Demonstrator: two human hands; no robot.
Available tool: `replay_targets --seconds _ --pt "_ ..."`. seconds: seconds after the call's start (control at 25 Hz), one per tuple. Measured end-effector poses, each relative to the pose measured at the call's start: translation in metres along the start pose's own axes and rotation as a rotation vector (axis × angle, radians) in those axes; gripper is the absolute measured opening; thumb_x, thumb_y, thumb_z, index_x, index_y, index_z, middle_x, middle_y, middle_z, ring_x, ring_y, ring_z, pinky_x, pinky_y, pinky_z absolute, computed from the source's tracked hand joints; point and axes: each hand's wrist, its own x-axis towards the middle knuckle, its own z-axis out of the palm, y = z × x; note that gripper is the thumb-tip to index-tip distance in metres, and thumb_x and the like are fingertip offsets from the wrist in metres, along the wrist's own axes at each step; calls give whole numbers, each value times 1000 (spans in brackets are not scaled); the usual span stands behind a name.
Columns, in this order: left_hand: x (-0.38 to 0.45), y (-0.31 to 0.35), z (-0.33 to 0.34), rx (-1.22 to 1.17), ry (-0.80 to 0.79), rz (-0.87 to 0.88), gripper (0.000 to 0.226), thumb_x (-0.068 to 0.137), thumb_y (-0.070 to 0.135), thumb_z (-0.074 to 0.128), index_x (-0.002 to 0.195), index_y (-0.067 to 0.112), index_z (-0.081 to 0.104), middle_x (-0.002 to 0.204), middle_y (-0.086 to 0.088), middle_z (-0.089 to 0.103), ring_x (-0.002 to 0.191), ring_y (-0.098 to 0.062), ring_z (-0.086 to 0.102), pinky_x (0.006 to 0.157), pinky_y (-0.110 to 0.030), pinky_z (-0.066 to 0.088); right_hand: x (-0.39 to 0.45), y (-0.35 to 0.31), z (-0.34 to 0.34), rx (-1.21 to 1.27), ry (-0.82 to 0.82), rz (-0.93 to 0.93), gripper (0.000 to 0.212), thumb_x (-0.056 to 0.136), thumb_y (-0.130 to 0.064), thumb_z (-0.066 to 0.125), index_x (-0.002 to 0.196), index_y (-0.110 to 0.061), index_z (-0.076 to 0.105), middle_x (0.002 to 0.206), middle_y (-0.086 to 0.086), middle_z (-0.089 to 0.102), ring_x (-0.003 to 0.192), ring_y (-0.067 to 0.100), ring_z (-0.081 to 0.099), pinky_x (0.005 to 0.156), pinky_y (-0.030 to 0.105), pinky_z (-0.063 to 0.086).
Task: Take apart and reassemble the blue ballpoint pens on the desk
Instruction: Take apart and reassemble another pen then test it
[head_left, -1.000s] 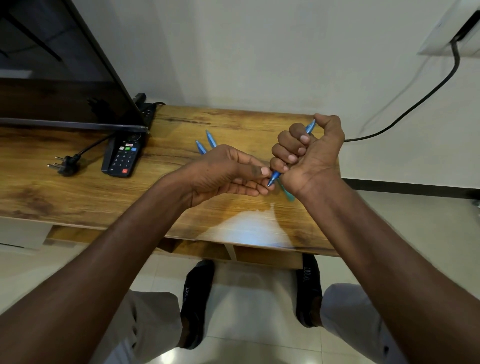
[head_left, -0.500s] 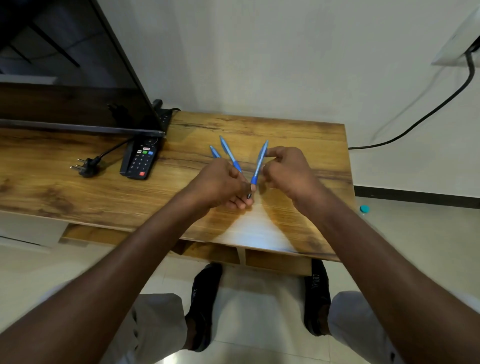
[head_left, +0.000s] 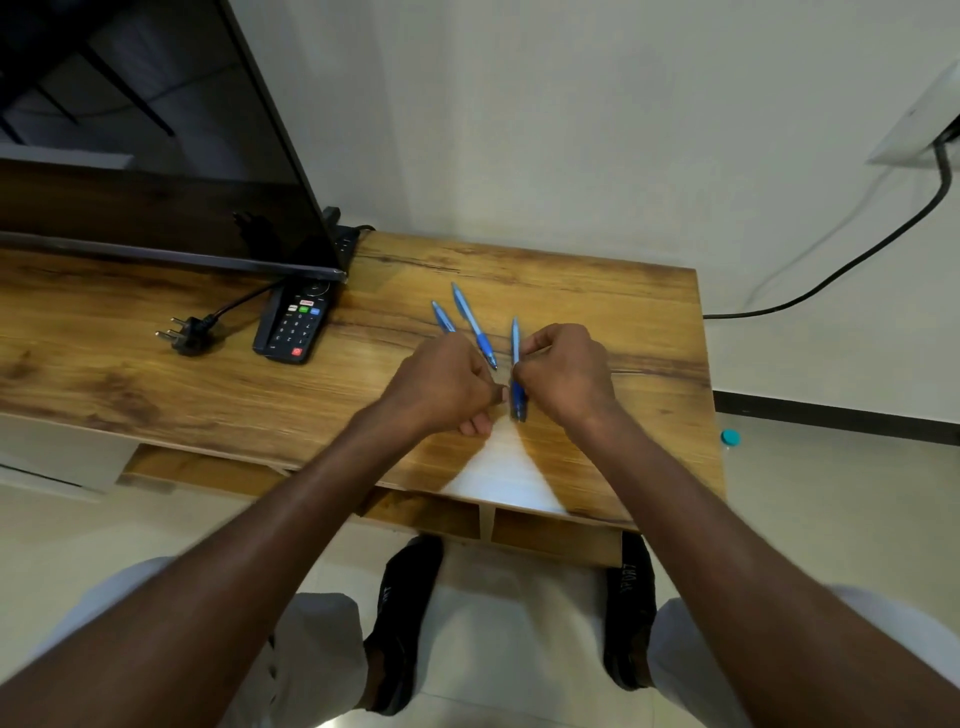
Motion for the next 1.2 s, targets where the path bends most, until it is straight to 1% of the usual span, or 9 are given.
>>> replay_targets --seconds 0.2,0.4,0.52,0.6,0.72,0.88,1.0,1.08,1.2 --pt "10 -18 -22 70 193 -3 21 98 31 73 80 19 76 66 3 76 65 -13 75 75 -41 65 -5 0 3 -151 15 -119 8 89 -8 75 92 -16 74 85 2 71 80 22 70 66 31 50" --pt "25 -30 -19 113 342 -56 25 96 35 71 75 22 73 69 2 74 70 -19 73 74 -48 64 -4 4 1 -139 19 -156 11 90 -13 75 92 -23 74 91 -1 75 82 19 72 73 36 59" --pt "31 -30 -14 135 369 -67 29 96 45 69 78 22 71 74 1 73 74 -22 72 73 -45 62 1 4 -12 -129 47 -146 14 92 -12 74 100 -23 76 94 -1 75 82 17 70 65 29 53" --pt "35 -27 -9 172 375 -65 30 97 48 68 82 22 70 78 0 71 77 -23 70 69 -39 58 4 6 -25 -144 98 -131 16 89 -14 73 98 -27 76 93 -2 75 83 19 71 68 31 56" --pt "38 -21 -5 261 431 -65 32 98 49 65 84 20 65 80 -1 65 75 -23 63 59 -32 42 3 12 -39 -209 145 -126 17 89 -15 72 99 -29 75 92 -3 75 84 21 72 73 36 59" --pt "38 -14 0 357 500 -51 35 100 50 60 84 19 62 82 -3 64 76 -23 62 60 -34 36 0 18 -46 -309 122 -130 16 91 -16 72 102 -27 71 92 -5 73 86 20 69 67 30 46" --pt "36 -8 1 410 483 -11 25 102 41 58 94 18 64 88 -4 65 79 -23 60 62 -34 34 -2 10 -41 -315 110 -219 17 90 -17 73 103 -28 72 95 -8 72 90 19 68 70 31 51" --pt "34 -5 1 413 480 56 14 102 31 60 109 19 65 95 -4 69 82 -23 61 63 -34 37 -6 3 -27 -333 70 -276 11 91 -24 74 100 -29 73 91 -8 72 86 19 69 72 34 56" --pt "33 -6 0 408 405 148 39 102 25 62 140 34 61 124 -7 67 102 -25 66 70 -35 43 -13 2 -6 -386 -1 -300 13 88 -31 76 97 -28 68 87 -3 73 80 24 71 72 41 61"
